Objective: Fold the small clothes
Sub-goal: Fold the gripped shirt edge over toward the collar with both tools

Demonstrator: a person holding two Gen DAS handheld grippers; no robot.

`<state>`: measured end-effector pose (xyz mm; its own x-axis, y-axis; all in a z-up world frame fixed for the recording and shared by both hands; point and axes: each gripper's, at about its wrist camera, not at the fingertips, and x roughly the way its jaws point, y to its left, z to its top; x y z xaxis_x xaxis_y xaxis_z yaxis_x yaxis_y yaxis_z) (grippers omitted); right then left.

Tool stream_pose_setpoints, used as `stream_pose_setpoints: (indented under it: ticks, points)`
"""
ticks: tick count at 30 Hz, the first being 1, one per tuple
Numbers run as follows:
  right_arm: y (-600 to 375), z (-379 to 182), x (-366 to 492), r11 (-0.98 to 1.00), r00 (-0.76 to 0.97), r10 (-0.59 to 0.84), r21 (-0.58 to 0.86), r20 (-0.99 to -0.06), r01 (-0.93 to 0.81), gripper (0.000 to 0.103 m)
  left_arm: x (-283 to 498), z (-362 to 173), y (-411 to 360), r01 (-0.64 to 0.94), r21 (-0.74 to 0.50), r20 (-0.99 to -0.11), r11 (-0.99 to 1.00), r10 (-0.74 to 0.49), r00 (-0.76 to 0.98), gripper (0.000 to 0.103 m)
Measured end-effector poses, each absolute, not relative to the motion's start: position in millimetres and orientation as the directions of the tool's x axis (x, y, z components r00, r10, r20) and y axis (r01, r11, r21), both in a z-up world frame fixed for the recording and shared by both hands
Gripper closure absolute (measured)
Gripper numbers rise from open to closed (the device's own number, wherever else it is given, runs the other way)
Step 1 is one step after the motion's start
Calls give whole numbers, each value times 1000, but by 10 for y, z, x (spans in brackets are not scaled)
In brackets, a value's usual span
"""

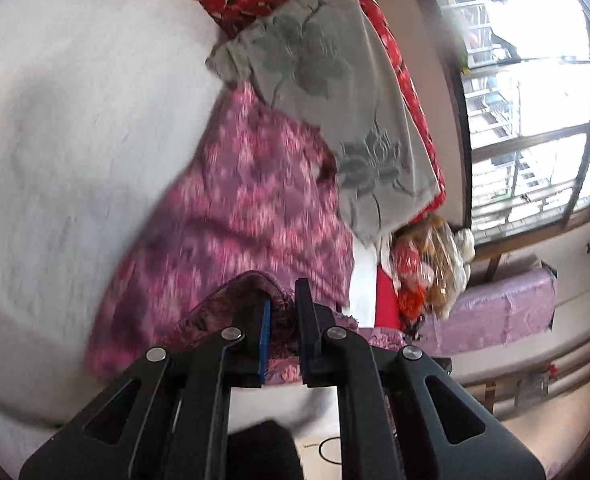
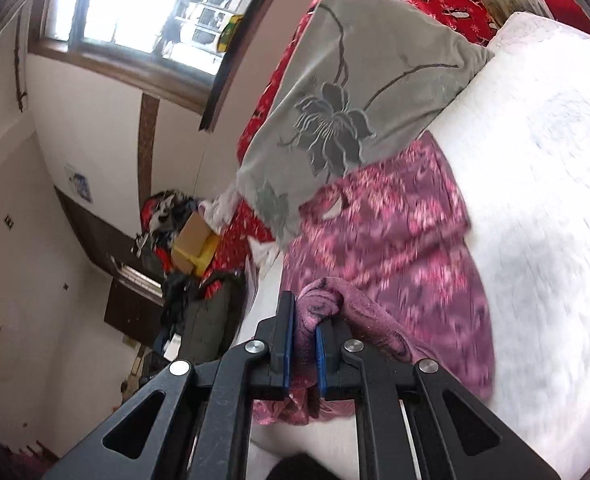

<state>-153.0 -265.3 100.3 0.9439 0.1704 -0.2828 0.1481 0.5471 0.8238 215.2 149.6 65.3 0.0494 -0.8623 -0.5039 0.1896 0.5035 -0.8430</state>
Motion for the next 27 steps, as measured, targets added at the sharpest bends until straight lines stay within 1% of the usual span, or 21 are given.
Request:
stream_pose_setpoints:
  ticks: [6, 13, 17, 18, 20, 21, 22, 23, 24, 26, 27]
  points:
    - [-3119, 878, -1031, 473, 962, 113, 865, -247, 166, 95, 2839, 648, 1097, 162, -850, -492, 501, -866, 93, 94]
    - [-3615, 672, -439, 407, 963, 43, 885, -264, 225, 95, 3537, 540, 617, 130, -825, -538, 550, -835, 117, 94]
    - [-3807, 543, -170, 391, 953, 20, 879, -303, 272, 95, 3837, 372, 395, 97, -802, -579, 589, -807, 117, 94]
    - [-3847, 500, -122, 385, 947, 17, 876, -320, 289, 95, 3904, 299, 333, 82, -786, -604, 613, -789, 112, 94]
    - [-3928, 392, -14, 366, 925, 24, 864, -380, 345, 94, 3976, 196, 274, 58, -773, -626, 631, -775, 92, 94]
    - [-3964, 325, 41, 347, 910, 40, 860, -413, 375, 90, 4014, 137, 255, 34, -766, -638, 641, -766, 77, 94]
    - [-3986, 290, 77, 338, 903, 66, 861, -425, 380, 90, 4034, 118, 249, 19, -768, -637, 640, -767, 69, 94]
    - [-4005, 276, 96, 333, 890, 68, 851, -451, 406, 90, 4058, 105, 264, -6, -788, -615, 616, -787, 52, 94]
    - [-4017, 292, 96, 327, 887, 68, 851, -456, 412, 90, 4071, 118, 286, -20, -803, -595, 595, -802, 48, 94]
    - [-4037, 365, 62, 315, 901, 79, 869, -426, 383, 88, 4095, 194, 361, -40, -846, -534, 532, -844, 52, 93]
    - [-4046, 431, 13, 308, 917, 78, 884, -392, 352, 84, 4105, 256, 411, -43, -869, -495, 493, -868, 53, 91]
